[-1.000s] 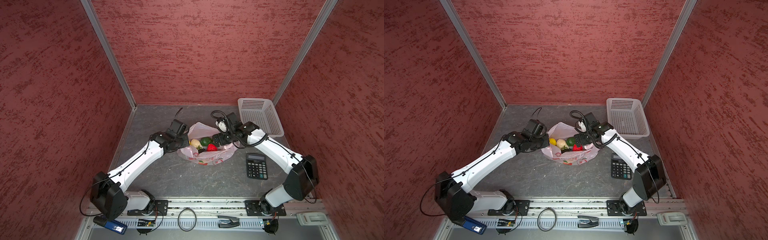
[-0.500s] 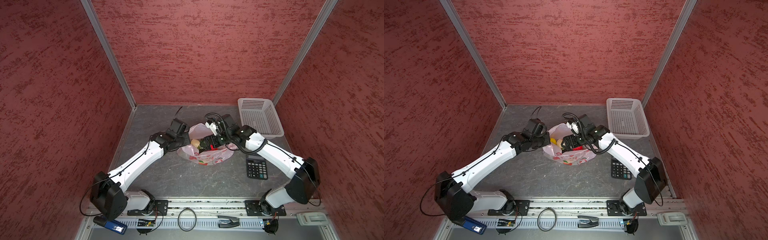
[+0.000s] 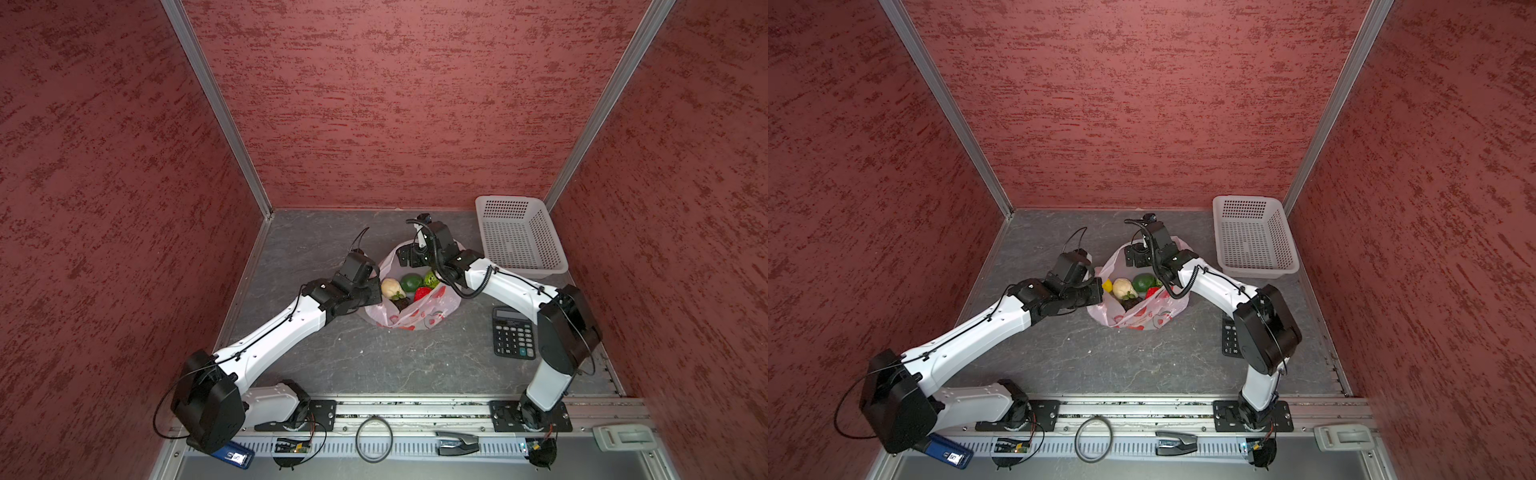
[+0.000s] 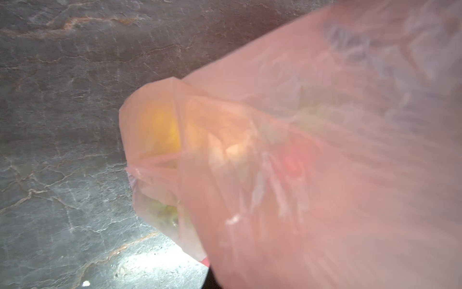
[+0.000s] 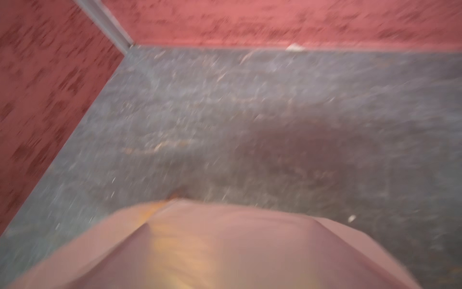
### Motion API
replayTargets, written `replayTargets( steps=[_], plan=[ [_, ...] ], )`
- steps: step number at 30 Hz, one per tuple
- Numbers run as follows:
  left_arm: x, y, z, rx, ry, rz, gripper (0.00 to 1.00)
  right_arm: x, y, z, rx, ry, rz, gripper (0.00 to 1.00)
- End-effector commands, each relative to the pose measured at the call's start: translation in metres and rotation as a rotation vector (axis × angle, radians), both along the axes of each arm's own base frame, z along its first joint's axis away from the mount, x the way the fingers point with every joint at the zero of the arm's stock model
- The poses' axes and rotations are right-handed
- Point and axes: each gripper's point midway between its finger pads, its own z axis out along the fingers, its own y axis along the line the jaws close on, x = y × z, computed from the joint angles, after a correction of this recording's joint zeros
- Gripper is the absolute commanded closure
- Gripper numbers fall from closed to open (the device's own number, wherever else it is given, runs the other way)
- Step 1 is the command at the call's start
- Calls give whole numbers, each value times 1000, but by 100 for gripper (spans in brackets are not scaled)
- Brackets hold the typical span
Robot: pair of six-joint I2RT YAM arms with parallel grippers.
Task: Untie the knot of the plastic bag and take out the fruit
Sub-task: 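Reach the right gripper down into the open bag toward the fruit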
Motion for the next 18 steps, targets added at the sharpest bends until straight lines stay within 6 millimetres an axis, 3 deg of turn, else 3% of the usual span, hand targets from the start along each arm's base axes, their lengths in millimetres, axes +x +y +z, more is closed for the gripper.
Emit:
replayTargets(
  steps=[1,7,12,18],
  plan=[
    [3,-11,8,-39,-32,-35,100,25,-13,21,-23,-102,-79,2],
    [14,0,18,-73,-52,43,100,-26,12,21,5,31,173,1],
    [24,4,24,-115,-41,89,100,-81,18,26,-31,84,304,1],
    [28,4,22,-112,-18,106,100,-120,20,26,-89,28,370,1]
  ],
)
